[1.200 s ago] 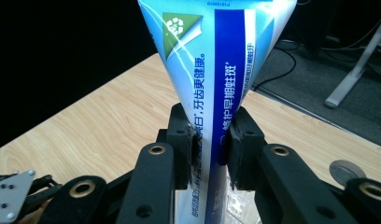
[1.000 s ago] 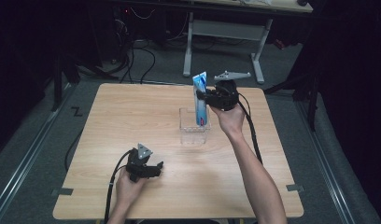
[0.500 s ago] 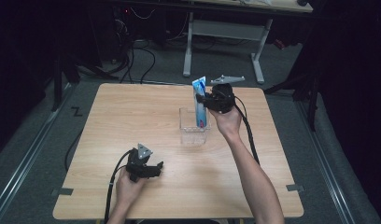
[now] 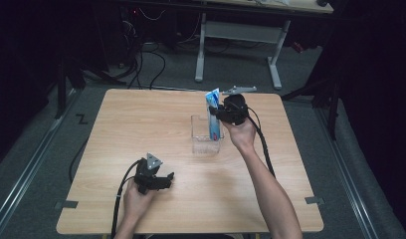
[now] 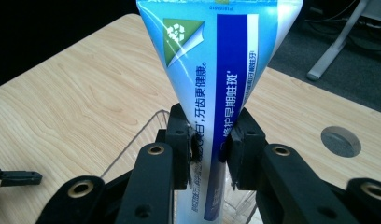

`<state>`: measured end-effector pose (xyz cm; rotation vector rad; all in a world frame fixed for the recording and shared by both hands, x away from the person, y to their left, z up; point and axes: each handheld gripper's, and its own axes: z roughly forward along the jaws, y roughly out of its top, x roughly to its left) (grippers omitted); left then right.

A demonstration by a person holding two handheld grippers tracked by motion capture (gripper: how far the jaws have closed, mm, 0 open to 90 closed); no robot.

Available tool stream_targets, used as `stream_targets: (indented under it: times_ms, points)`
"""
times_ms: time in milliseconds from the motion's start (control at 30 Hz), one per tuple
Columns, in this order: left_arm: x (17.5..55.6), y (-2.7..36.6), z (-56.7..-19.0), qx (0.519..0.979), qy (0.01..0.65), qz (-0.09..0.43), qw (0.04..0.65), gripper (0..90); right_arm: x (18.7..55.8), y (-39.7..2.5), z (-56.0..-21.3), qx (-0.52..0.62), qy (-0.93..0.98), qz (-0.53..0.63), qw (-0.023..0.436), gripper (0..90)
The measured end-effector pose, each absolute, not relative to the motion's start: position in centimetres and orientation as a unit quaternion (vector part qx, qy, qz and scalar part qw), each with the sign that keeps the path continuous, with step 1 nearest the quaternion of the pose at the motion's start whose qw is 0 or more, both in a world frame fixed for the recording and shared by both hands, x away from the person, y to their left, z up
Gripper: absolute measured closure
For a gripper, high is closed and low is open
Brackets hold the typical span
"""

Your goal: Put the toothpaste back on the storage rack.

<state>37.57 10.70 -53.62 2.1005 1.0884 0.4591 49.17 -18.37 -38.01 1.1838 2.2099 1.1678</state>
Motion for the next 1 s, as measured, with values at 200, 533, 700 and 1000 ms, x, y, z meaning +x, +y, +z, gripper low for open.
stream_targets:
  times_ms: [200, 533, 700, 1000]
  points:
    - [37.6, 10.7, -53.6, 0.814, 0.422, 0.178, 0.358, 18.9, 49.3, -18.3, -38.7, 0.424, 0.785, 0.414, 0.181, 73.0]
    - [37.6, 10.7, -53.6, 0.814, 0.422, 0.178, 0.358, 18.9, 49.4, -18.6, -39.7, 0.435, 0.784, 0.41, 0.166, 72.9]
    - [37.6, 10.7, -53.6, 0.814, 0.421, 0.178, 0.358, 18.9, 49.4, -18.8, -40.3, 0.44, 0.783, 0.409, 0.159, 72.8]
    - [37.6, 10.7, -53.6, 0.814, 0.421, 0.178, 0.358, 18.9, 49.4, -19.3, -40.9, 0.45, 0.78, 0.408, 0.149, 72.7]
